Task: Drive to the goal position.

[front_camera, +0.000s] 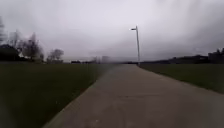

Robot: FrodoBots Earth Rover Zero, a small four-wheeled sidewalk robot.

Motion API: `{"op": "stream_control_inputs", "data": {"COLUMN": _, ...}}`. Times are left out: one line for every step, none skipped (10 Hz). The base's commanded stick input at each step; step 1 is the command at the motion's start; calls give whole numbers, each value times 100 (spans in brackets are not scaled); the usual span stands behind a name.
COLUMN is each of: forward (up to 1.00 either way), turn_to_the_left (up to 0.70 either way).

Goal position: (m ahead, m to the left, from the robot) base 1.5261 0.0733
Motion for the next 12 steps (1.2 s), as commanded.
{"op": "stream_control_inputs", "data": {"forward": 85, "turn_to_the_left": -34}}
{"op": "stream_control_inputs", "data": {"forward": 85, "turn_to_the_left": -27}}
{"op": "stream_control_inputs", "data": {"forward": 85, "turn_to_the_left": -11}}
{"op": "stream_control_inputs", "data": {"forward": 85, "turn_to_the_left": 0}}
{"op": "stream_control_inputs", "data": {"forward": 85, "turn_to_the_left": 0}}
{"op": "stream_control_inputs", "data": {"forward": 85, "turn_to_the_left": 0}}
{"op": "stream_control_inputs", "data": {"forward": 85, "turn_to_the_left": 0}}
{"op": "stream_control_inputs", "data": {"forward": 85, "turn_to_the_left": 0}}
{"op": "stream_control_inputs", "data": {"forward": 85, "turn_to_the_left": 0}}
{"op": "stream_control_inputs", "data": {"forward": 85, "turn_to_the_left": 0}}
{"op": "stream_control_inputs", "data": {"forward": 85, "turn_to_the_left": 0}}
{"op": "stream_control_inputs", "data": {"forward": 85, "turn_to_the_left": 0}}
